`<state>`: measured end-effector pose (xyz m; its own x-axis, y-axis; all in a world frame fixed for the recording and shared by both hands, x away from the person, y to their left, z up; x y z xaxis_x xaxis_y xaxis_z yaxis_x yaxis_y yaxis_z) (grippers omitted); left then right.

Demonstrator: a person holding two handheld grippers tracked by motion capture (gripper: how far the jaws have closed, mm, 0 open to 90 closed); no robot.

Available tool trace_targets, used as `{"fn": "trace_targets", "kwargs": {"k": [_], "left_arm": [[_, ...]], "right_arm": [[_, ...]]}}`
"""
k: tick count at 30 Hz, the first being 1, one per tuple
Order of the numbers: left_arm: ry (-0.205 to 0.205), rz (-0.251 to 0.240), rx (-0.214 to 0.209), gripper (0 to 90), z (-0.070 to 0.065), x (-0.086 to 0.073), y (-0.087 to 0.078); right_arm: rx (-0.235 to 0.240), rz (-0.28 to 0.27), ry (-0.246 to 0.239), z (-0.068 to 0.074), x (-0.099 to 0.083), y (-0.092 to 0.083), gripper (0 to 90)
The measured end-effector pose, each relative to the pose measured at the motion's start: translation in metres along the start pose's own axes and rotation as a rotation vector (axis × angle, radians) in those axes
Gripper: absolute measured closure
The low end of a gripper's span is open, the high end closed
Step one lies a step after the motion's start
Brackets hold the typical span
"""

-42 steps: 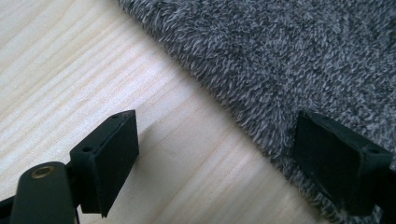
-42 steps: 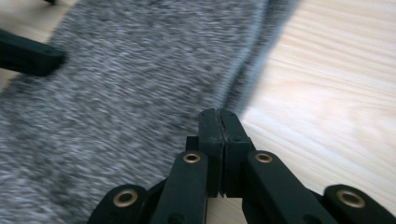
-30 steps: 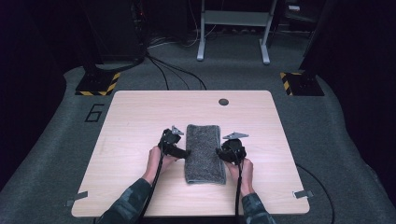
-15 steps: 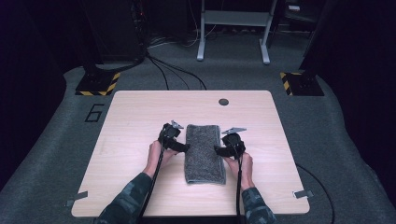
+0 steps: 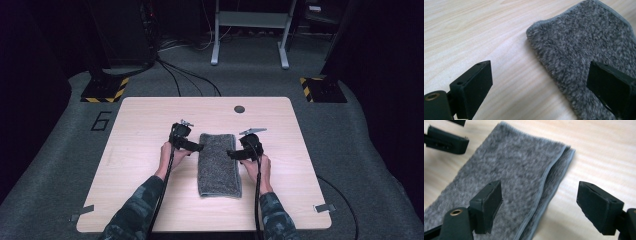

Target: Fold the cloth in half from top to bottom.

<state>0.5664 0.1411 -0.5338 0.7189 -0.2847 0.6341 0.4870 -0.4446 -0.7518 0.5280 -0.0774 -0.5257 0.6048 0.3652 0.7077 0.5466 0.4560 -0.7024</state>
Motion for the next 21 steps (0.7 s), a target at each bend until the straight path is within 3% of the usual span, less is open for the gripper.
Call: {"fn": "trace_targets", "kwargs": {"k": [7, 13, 15, 17, 21], "left_arm": [[-0.015, 0.005, 0.010, 8.1, 0.007, 0.010, 0.008], [-0.038, 0.023, 0.009, 13.3, 0.011, 0.017, 0.021], [-0.030, 0.031, 0.017, 15.1, 0.010, 0.017, 0.025], [-0.010, 0.043, 0.033, 15.6, 0.010, 0.017, 0.029], [0.017, 0.058, 0.051, 19.5, 0.007, 0.017, 0.033]], "right_arm": [[-0.019, 0.026, 0.002, -0.007, 0.016, 0.010, 21.5], [-0.029, 0.046, 0.026, -0.016, 0.025, 0.025, 32.5], [-0.056, 0.035, 0.028, -0.019, 0.029, 0.030, 37.1], [-0.041, 0.048, 0.053, -0.022, 0.030, 0.036, 40.4], [-0.068, 0.044, 0.081, -0.030, 0.036, 0.042, 48.3]]}}
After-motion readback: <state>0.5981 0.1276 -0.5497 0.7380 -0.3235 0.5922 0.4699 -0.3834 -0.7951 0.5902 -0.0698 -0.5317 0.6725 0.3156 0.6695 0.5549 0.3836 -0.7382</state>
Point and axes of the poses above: each handheld gripper's, and its own axes: y roughly forward along the jaws, x roughly out of its top, z roughly to its left, the point moved 6 cm from there along y, roughly forward along the jaws, and after that the axes turned 5 degrees about -y, right-handed, at the moved point
